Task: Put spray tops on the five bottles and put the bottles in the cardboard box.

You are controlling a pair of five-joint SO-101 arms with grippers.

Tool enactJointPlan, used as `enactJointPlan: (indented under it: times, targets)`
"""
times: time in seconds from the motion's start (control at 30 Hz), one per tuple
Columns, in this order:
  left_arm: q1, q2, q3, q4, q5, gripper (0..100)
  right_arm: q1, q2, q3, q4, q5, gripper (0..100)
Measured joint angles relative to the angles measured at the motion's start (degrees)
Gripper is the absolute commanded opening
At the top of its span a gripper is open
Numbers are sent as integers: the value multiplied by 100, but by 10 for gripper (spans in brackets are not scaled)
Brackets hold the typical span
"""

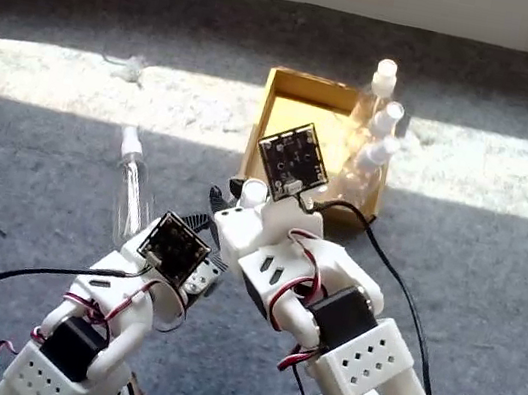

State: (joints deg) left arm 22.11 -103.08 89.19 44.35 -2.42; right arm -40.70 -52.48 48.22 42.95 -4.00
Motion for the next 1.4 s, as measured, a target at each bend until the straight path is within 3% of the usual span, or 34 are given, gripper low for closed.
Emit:
enactJointPlan:
  times: [0.23,0.47,0.8,1.03,1.27,1.4]
  targets:
    - [53,0,9,44,0,130,9,-53,475,-114,0,5]
    - [53,9,-97,1029,9,133,18,-53,1213,-211,0,7]
    - [-563,-79,-369,1011,0,133,369,-35,2338,-897,-18,10]
    - [-607,-70,-440,1143,0,133,475,-53,3051,-941,563,12]
    - [-949,-79,-440,1213,-264,133,475,-62,3138,-958,615,218]
    - [-1046,-79,-440,1231,-299,133,475,-70,3138,-695,668,195]
